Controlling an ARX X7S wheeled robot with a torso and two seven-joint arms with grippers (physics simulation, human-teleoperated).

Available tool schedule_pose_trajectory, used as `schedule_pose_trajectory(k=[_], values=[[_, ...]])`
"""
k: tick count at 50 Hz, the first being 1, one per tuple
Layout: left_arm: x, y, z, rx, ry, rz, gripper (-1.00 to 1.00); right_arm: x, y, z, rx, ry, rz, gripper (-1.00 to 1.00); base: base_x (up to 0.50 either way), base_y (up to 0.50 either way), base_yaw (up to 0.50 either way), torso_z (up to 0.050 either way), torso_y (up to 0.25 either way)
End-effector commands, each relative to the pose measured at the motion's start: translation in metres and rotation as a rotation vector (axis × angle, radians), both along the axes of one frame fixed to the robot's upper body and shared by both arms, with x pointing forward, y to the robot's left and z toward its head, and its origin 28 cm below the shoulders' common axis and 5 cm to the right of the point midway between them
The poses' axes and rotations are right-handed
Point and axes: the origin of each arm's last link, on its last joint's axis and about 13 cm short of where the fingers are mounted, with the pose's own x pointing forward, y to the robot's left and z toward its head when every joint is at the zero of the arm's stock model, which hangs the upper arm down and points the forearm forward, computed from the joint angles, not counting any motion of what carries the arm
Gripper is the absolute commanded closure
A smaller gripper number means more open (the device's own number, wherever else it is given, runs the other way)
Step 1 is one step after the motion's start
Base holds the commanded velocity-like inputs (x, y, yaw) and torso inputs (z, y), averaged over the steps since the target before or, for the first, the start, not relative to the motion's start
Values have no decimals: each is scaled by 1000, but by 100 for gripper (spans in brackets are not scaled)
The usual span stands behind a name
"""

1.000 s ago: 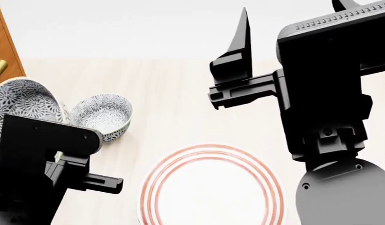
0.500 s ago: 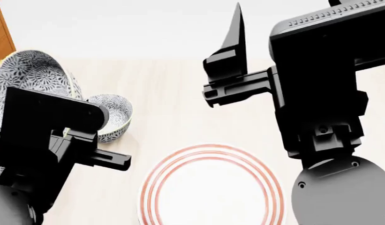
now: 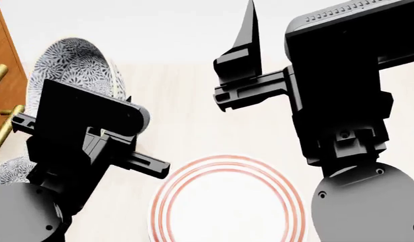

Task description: Put the bowl at the front on the plate.

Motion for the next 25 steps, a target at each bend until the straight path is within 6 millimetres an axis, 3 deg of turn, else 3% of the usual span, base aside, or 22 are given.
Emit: schedule_pose_trajectory(k=[1, 25], values=[[12, -8, 1, 18, -25, -32, 100, -1, 1, 3, -5, -7, 6, -100, 0, 0, 0, 0, 0], [41, -22, -8, 73, -25, -69, 100, -4, 3, 9, -18, -25, 20, -100, 0, 0, 0, 0, 1]])
